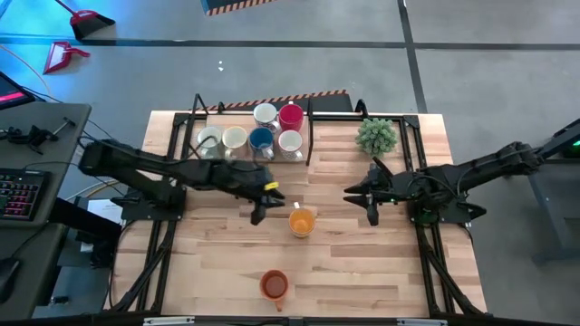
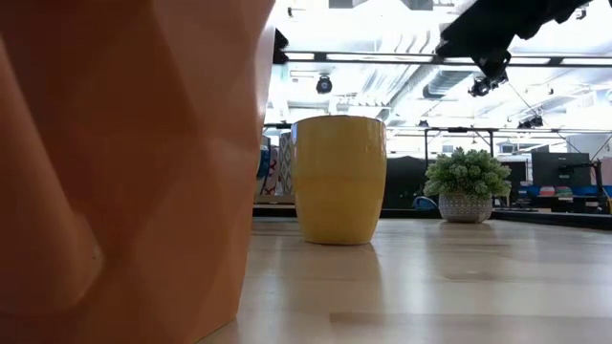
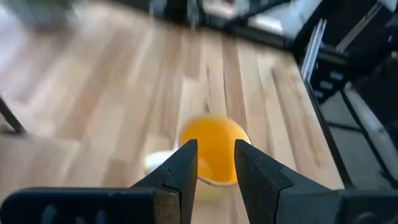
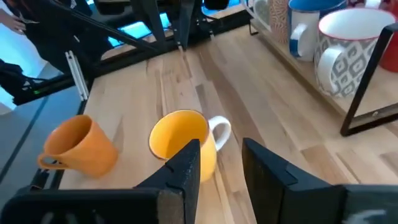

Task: Place coffee mugs
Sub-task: Put the yellow mug on the shelf

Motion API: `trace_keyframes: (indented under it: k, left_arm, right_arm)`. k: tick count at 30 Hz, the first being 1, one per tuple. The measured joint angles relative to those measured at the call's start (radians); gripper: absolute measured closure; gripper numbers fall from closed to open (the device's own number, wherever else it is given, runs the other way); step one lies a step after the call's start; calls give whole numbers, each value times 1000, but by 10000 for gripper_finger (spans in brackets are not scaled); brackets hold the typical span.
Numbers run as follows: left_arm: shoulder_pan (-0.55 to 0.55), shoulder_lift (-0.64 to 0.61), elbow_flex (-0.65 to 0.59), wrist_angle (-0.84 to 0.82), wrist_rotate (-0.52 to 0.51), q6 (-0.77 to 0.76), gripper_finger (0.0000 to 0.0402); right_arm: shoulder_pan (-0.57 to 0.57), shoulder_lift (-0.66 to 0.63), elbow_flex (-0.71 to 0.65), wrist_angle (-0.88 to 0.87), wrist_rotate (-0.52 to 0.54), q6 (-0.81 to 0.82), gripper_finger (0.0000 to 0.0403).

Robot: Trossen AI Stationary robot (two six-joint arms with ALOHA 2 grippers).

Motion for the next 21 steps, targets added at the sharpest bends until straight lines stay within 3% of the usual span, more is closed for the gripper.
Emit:
trace_keyframes:
  k: [6,11,21]
  left_arm:
    - [0,145,189,-251,52,-33,289]
    - [-6,245,330,-329,31,-33,269]
    - [-9,413,478,-431,41,-43,262]
  right_arm:
    - [1,-23,1,-68,-10,8,304]
    - [1,-55,1,-138,-12,7,304]
    - [1,-145,2,-240,-34,5,304]
